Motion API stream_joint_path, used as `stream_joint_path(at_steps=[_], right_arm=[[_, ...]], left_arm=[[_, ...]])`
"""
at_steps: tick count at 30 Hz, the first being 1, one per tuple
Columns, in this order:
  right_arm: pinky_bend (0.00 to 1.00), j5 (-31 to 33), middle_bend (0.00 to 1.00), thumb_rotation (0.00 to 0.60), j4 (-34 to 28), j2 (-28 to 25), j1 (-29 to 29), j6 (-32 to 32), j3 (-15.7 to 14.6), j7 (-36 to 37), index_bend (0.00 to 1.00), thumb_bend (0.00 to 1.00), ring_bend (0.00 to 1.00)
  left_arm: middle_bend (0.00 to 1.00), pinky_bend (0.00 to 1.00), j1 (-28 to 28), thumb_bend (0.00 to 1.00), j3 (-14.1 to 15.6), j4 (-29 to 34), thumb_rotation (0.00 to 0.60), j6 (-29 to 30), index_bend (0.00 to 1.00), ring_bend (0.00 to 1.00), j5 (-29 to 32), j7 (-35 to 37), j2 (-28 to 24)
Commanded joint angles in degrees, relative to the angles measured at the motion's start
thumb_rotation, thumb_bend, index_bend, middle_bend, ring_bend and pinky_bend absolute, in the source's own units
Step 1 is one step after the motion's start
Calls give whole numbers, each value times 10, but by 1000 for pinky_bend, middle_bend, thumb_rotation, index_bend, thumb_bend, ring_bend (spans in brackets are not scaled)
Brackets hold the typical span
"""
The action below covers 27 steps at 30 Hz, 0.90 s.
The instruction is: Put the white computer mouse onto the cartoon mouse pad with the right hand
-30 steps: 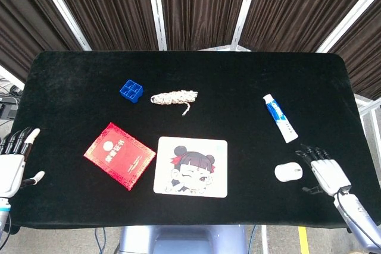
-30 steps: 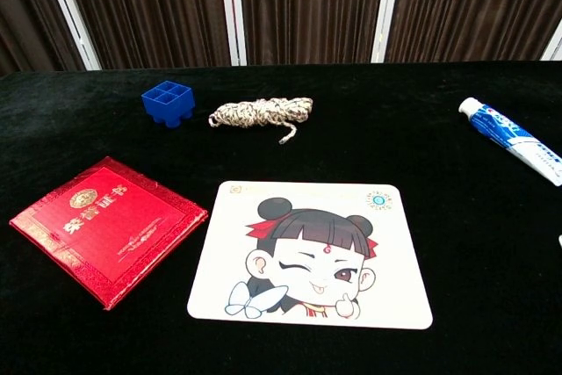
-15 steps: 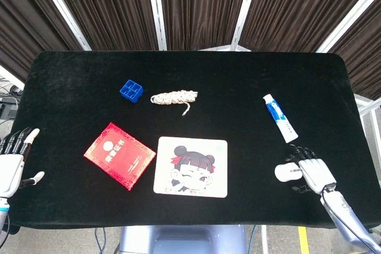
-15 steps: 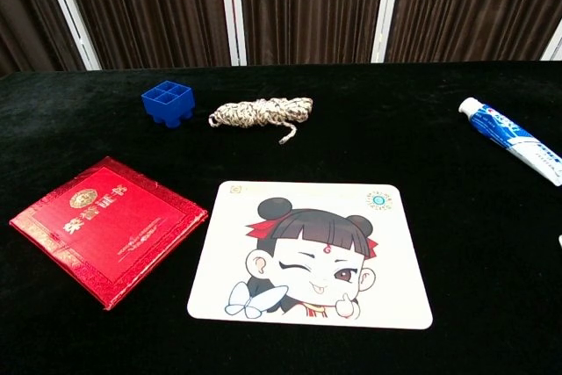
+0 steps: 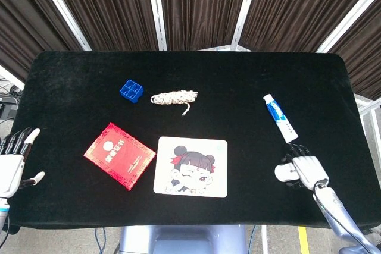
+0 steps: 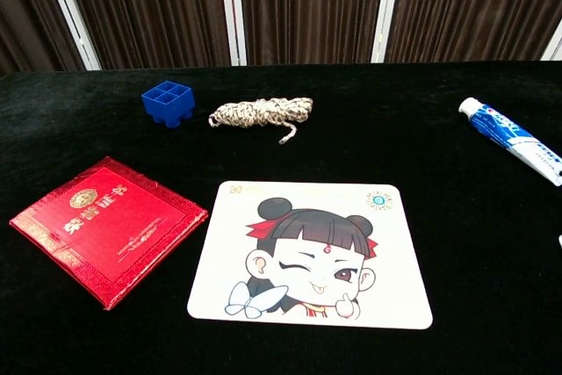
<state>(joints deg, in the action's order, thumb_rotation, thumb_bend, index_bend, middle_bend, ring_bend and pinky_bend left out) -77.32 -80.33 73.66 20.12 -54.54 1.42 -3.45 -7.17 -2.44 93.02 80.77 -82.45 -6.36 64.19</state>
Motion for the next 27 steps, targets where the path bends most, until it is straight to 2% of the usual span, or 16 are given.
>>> stream_joint_path(at_steps=[1, 14, 17, 20, 23, 25, 27], right_arm=[[0, 10, 58, 600, -1, 3, 2, 4, 2, -9, 334, 179, 0], [3, 25, 128, 600, 7, 14, 5, 8, 0, -22, 369, 208, 0], [63, 26, 162, 600, 9, 17, 5, 8, -1, -21, 388, 214, 0], [284, 26, 268, 600, 10, 18, 5, 8, -2, -22, 437, 229, 84], [619, 13, 464, 600, 13, 21, 5, -5, -2, -20, 533, 253, 328], [723, 3, 534, 600, 15, 23, 4, -17, -2, -16, 583, 263, 418], [767, -9, 568, 600, 15, 23, 2, -30, -1, -5, 617, 268, 455]], left_arm=[[0, 0, 0, 176, 0, 0, 600, 0, 0, 0, 1, 2, 0], [0, 0, -1, 175, 0, 1, 600, -2, 0, 0, 1, 3, -1], [0, 0, -1, 174, 0, 1, 600, -1, 0, 0, 1, 3, -1], [0, 0, -1, 175, 0, 1, 600, -1, 0, 0, 2, 4, -1], [0, 0, -1, 176, 0, 2, 600, -1, 0, 0, 2, 3, -1], [0, 0, -1, 176, 0, 2, 600, -1, 0, 0, 3, 4, -1], [0, 0, 0, 176, 0, 2, 600, -1, 0, 0, 3, 5, -1]])
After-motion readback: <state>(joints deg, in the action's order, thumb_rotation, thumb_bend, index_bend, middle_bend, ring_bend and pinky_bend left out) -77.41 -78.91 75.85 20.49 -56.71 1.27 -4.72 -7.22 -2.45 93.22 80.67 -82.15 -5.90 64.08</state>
